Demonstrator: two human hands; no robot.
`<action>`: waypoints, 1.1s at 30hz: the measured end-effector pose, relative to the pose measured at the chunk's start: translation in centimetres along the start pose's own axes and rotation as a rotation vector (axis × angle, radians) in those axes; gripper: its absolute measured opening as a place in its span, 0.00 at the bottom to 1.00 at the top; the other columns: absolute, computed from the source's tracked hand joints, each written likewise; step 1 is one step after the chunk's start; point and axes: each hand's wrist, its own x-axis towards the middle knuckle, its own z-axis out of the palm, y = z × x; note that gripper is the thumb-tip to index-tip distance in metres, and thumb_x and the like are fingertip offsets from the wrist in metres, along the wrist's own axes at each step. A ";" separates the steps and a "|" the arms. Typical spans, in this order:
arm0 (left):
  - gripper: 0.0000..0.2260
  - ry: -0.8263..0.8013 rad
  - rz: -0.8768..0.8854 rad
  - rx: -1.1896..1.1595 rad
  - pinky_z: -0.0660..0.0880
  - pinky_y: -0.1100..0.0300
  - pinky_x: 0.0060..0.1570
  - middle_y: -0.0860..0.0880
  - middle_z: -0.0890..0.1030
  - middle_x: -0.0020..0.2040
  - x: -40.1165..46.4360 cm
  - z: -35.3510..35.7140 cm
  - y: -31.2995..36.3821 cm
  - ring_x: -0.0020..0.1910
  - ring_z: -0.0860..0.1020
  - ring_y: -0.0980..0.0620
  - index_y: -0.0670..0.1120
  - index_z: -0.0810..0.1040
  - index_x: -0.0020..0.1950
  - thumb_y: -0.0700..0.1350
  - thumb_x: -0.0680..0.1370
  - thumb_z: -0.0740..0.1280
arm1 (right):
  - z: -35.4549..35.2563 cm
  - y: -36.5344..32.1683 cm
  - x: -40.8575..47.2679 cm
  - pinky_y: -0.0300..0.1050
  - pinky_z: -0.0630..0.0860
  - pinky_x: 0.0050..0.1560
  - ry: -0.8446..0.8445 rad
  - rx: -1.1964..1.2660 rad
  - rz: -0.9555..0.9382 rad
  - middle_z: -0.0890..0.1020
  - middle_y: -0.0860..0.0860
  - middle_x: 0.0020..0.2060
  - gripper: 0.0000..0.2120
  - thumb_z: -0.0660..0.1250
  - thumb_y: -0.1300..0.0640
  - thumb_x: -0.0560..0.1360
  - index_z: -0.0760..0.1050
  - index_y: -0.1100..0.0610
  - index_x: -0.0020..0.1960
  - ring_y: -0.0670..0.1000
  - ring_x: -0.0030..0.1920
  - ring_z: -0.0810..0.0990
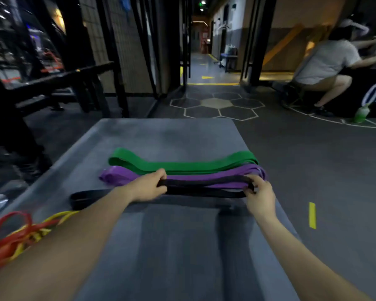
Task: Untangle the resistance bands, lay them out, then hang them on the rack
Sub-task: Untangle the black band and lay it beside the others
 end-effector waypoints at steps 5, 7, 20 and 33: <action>0.10 -0.021 0.049 -0.039 0.68 0.55 0.41 0.49 0.74 0.42 2.1 3.8 0.8 0.40 0.72 0.47 0.50 0.62 0.49 0.45 0.75 0.64 | -1.3 2.7 0.1 0.45 0.68 0.40 0.039 -0.103 0.029 0.69 0.54 0.51 0.12 0.61 0.69 0.74 0.70 0.56 0.54 0.55 0.39 0.71; 0.11 -0.014 0.041 -0.054 0.70 0.55 0.42 0.50 0.75 0.43 2.4 4.6 0.6 0.41 0.74 0.48 0.51 0.63 0.50 0.46 0.74 0.65 | -1.5 3.3 0.2 0.45 0.67 0.37 0.035 -0.149 0.040 0.68 0.53 0.50 0.10 0.62 0.67 0.75 0.69 0.56 0.53 0.55 0.38 0.70; 0.23 0.177 0.252 0.490 0.75 0.53 0.53 0.50 0.75 0.61 1.2 4.3 -0.9 0.57 0.77 0.47 0.50 0.68 0.69 0.37 0.75 0.62 | -0.9 3.6 0.8 0.45 0.68 0.37 0.134 -0.318 -0.124 0.67 0.50 0.48 0.13 0.57 0.70 0.71 0.72 0.60 0.52 0.56 0.40 0.72; 0.24 0.173 0.346 0.488 0.76 0.51 0.50 0.48 0.72 0.61 1.4 5.7 -1.2 0.51 0.71 0.46 0.47 0.66 0.70 0.32 0.76 0.56 | -1.8 3.3 0.0 0.52 0.76 0.46 0.147 -0.611 -0.403 0.79 0.59 0.52 0.23 0.68 0.74 0.63 0.77 0.63 0.57 0.61 0.51 0.75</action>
